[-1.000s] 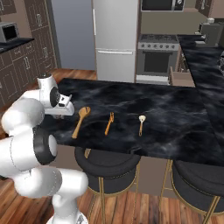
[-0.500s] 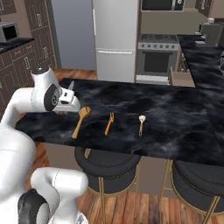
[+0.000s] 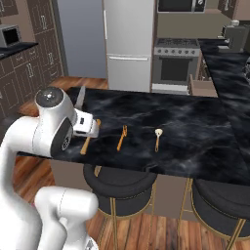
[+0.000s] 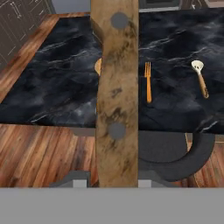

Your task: Pick up the metallic utensils from the counter and place them in the open drawer. Make sure not to pick up any wooden utensils.

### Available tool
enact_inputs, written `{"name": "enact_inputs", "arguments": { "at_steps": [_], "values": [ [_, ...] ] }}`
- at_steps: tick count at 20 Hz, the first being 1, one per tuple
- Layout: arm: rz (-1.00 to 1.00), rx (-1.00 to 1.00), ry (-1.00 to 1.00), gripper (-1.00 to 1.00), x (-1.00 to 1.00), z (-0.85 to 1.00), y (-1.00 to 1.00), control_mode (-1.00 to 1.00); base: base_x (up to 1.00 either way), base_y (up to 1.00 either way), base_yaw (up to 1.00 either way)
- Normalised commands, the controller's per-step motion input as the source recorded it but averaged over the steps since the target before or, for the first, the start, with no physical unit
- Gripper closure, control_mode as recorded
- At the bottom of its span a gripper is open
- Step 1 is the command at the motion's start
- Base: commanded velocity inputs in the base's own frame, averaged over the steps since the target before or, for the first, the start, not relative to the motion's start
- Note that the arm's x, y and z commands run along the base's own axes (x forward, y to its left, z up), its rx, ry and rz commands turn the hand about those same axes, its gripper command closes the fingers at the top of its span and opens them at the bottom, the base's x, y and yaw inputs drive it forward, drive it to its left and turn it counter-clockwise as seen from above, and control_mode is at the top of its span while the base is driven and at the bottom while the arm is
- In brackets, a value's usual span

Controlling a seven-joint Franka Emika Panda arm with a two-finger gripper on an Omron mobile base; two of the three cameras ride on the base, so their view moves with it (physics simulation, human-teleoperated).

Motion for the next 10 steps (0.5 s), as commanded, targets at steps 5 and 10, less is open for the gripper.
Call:
{"name": "enact_inputs", "arguments": {
  "at_steps": [5,10],
  "values": [
    [0.02,0.03,-0.05,1.0,-0.94,0.84,-0.17,-1.0,0.0,0.0,0.0],
    [0.0,-0.01,0.18,1.0,-0.54,0.83,0.0,-1.0,0.0,0.0,0.0]
  ]
}}
